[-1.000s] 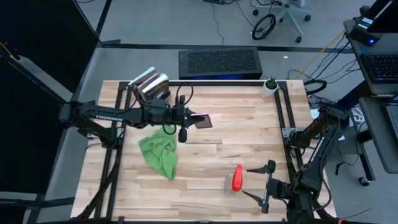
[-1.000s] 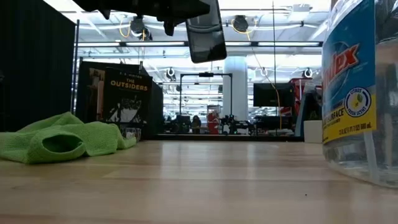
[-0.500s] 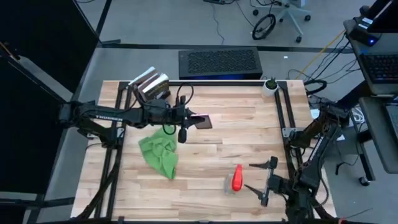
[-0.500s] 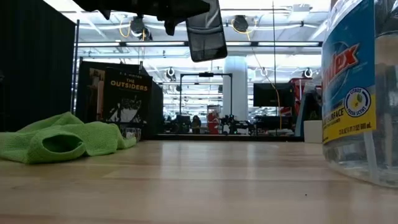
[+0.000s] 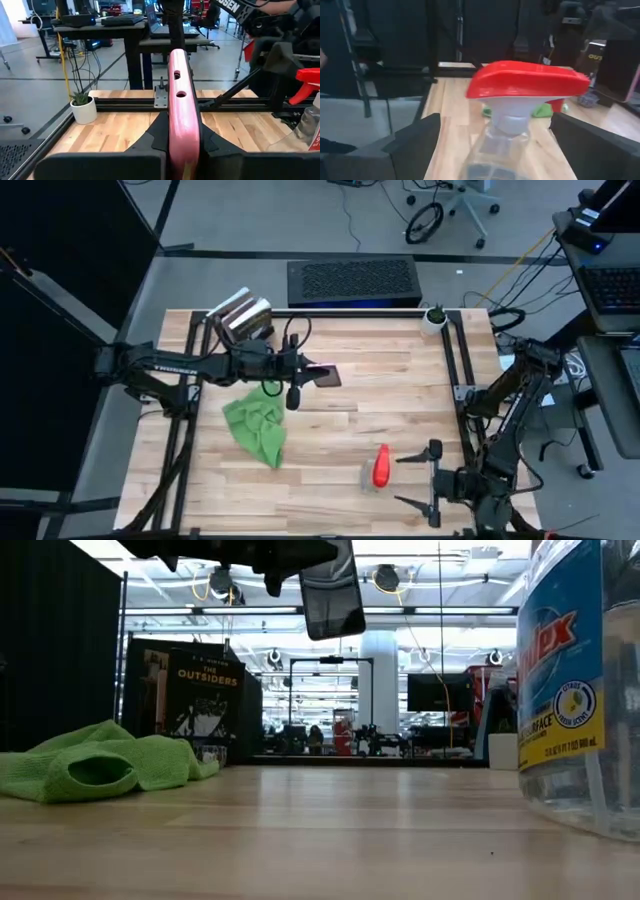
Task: Apply microfiber cloth
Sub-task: Spray the front of the pink cellphone with the red spray bottle
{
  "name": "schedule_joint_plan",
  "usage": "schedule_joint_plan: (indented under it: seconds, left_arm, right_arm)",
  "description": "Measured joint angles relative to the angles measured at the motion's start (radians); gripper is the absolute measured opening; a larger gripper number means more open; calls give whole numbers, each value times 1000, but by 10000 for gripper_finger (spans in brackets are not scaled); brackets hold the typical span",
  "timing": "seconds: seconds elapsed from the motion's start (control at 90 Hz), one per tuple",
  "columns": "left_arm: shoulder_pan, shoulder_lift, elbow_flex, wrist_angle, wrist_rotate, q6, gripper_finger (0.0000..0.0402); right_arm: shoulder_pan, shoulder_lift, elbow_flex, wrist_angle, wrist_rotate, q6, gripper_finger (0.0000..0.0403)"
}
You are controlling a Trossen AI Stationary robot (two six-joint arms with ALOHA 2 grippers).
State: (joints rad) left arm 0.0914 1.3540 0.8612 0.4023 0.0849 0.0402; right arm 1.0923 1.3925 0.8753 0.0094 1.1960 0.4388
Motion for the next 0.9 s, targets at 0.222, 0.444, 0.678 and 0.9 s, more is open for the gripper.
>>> schedule_joint_plan:
  seconds: [0.222,0.444,0.678,0.9]
  left_arm:
    - [0,0,0,0,0,-1,8]
    - [0,0,0,1,0,-1,8]
    - [-3,44,20,43,-1,1,8]
    - [-20,198,182,14,22,19,9]
  right_arm:
    - [-65,0,0,-36,-38,7,366]
    - [-107,0,0,-29,-73,20,366]
    - [-162,0,0,-16,-149,7,366]
    - [-170,1,0,29,-159,-42,366]
